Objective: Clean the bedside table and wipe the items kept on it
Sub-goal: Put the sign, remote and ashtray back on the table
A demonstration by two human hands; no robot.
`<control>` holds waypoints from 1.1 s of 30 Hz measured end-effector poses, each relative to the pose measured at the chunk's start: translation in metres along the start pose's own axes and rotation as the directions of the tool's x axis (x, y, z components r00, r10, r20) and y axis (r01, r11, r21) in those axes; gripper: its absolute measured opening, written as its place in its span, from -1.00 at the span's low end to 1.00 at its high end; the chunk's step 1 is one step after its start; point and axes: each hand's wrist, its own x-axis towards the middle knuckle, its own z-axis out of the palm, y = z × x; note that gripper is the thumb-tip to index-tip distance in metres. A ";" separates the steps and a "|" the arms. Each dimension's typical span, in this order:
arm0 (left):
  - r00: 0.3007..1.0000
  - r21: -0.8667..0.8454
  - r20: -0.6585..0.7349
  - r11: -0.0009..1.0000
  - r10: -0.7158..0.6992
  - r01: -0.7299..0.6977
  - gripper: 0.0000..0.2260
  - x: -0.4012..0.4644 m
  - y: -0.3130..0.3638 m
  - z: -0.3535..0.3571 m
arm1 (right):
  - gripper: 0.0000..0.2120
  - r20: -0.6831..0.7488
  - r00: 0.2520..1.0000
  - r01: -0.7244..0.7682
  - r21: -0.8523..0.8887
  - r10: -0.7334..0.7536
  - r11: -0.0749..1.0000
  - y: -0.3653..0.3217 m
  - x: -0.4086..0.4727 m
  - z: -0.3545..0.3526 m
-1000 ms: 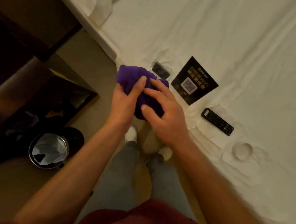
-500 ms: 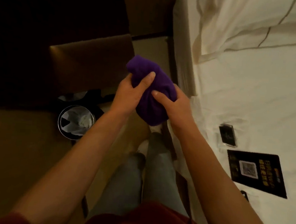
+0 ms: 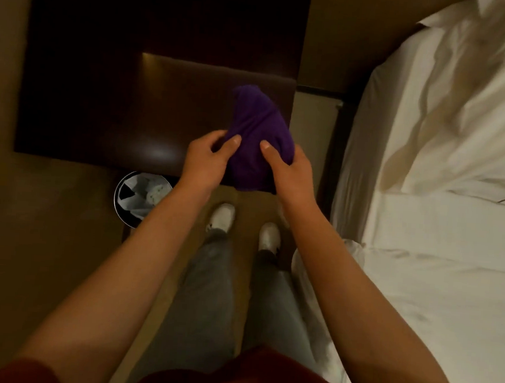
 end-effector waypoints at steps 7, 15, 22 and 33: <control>0.994 0.356 0.052 0.928 0.093 -0.105 -0.74 0.048 -0.006 -0.010 | -0.52 -0.097 0.994 -0.060 -0.209 0.041 0.976 0.013 0.043 0.031; 0.977 0.712 0.152 0.669 0.150 -0.214 -0.62 0.071 -0.010 -0.018 | -0.50 -0.276 0.961 -0.165 -0.540 0.012 0.825 0.017 0.046 0.041; 0.889 0.675 0.222 0.595 0.400 -0.436 -0.52 0.073 0.017 -0.015 | -0.42 -0.413 0.911 -0.212 -0.476 -0.003 0.854 0.008 0.036 0.033; 0.553 0.393 0.670 0.395 0.496 -0.831 -0.76 -0.022 0.028 0.100 | -0.59 -0.773 0.635 -0.188 -0.125 0.024 0.974 0.042 -0.094 -0.076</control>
